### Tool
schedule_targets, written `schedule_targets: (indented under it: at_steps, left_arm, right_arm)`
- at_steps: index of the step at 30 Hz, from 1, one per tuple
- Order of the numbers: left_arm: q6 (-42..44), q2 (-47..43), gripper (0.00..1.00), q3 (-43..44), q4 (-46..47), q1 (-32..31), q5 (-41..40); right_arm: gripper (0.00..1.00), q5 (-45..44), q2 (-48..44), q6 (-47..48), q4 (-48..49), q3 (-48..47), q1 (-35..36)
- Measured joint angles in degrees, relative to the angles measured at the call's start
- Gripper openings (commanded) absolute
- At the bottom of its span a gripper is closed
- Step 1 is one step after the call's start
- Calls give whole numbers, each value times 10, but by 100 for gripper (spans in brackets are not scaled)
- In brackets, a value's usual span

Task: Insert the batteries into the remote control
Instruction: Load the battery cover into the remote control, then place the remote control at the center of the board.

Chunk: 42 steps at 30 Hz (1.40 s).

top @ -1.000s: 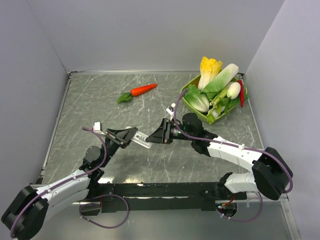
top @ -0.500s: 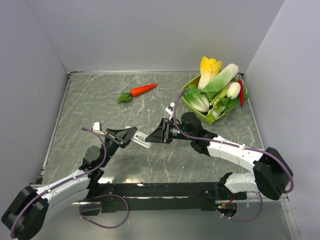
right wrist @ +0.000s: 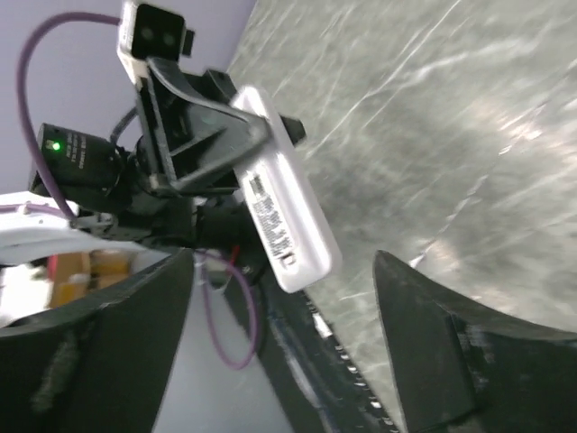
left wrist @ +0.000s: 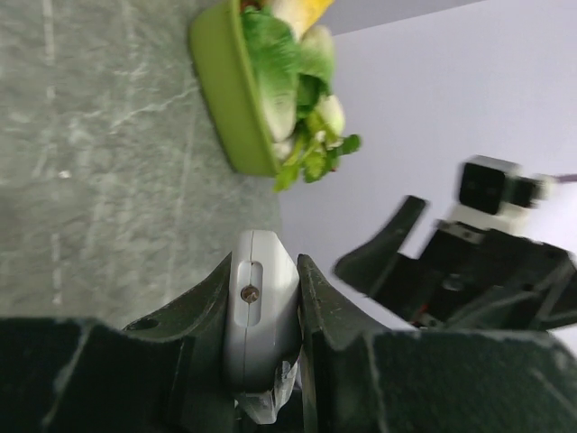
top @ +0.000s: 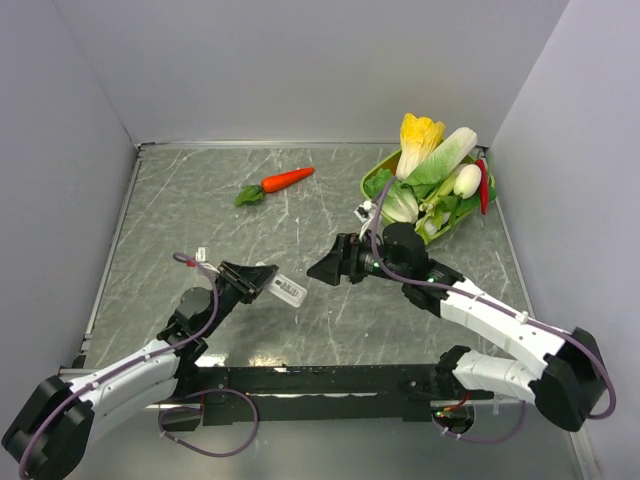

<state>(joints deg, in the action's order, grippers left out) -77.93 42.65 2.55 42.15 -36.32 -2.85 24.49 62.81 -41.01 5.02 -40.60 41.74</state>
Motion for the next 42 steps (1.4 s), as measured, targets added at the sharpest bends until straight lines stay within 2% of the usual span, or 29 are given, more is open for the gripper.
schedule_targets:
  at_steps: [4,11,14,15,17,18,23,24,25,26,28,34,38,42]
  left_arm:
    - [36,56,1,36,-67,9,9]
    - [104,247,6,164,-169,29,70]
    - [143,331,11,234,-198,33,104]
    - [155,359,18,255,-205,34,117]
    - [174,414,25,294,-212,36,145]
    - [183,440,31,309,-219,37,156]
    - [196,542,55,356,-251,39,204]
    - [198,546,69,365,-254,40,214]
    - [199,548,76,378,-260,40,215]
    - [202,551,88,388,-266,40,215]
    - [194,550,98,402,-276,40,220]
    - [198,508,97,428,-397,40,143]
    - [198,462,97,435,-512,43,57]
    - [191,380,97,435,-611,47,-45]
  right_arm:
    - [97,-46,-37,59,-70,-16,-8]
    - [98,-132,-108,144,-183,-22,-12]
    - [98,-155,-144,163,-212,-20,-16]
    - [99,-161,-156,168,-221,-19,-17]
    - [99,-176,-184,179,-239,-11,-19]
    - [99,-182,-196,185,-249,-8,-20]
    - [100,-221,-239,215,-305,-4,-24]
    - [100,-228,-246,221,-315,-4,-24]
    - [100,-236,-253,228,-325,-4,-24]
    - [100,-245,-261,234,-336,-4,-25]
    - [100,-262,-277,247,-357,-4,-25]
    - [100,-343,-327,275,-411,-7,-26]
    - [100,-409,-370,279,-437,-7,-27]
    - [100,-481,-435,277,-449,-7,-27]
